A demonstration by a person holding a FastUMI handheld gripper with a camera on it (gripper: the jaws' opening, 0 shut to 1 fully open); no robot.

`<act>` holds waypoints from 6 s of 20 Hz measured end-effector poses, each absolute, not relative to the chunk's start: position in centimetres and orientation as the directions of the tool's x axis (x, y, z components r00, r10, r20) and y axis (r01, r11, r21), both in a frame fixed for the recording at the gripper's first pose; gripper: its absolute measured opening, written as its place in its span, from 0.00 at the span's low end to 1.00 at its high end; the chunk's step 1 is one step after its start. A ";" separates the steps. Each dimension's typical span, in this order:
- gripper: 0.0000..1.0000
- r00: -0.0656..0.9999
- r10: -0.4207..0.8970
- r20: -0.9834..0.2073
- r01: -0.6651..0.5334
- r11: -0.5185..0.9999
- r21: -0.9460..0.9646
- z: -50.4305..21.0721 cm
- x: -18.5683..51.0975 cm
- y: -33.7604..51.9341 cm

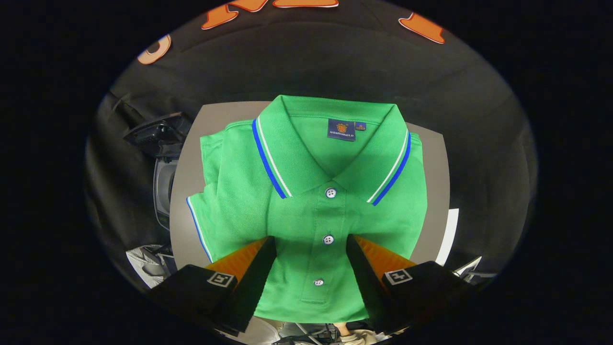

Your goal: Put the clothes into the washing machine and then close the washing machine lid.

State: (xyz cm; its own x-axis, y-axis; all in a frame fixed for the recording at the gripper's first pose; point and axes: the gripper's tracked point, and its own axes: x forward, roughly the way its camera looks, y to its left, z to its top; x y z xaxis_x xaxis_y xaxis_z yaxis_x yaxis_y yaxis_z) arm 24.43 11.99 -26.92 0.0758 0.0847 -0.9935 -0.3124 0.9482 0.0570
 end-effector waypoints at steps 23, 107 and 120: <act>0.08 0.902 0.329 -0.279 -0.325 0.944 0.063 -23.5 31.3 13.1; 0.99 0.360 0.251 -0.899 -0.194 0.962 0.191 -28.5 22.8 29.5; 0.99 0.735 0.354 -0.578 -0.339 0.930 0.139 -12.3 25.7 30.6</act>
State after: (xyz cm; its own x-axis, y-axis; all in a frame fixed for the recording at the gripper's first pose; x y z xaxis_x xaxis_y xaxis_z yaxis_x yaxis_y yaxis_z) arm 25.67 30.58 -12.33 0.7350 0.3544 -0.5781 -0.3389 0.9304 0.1395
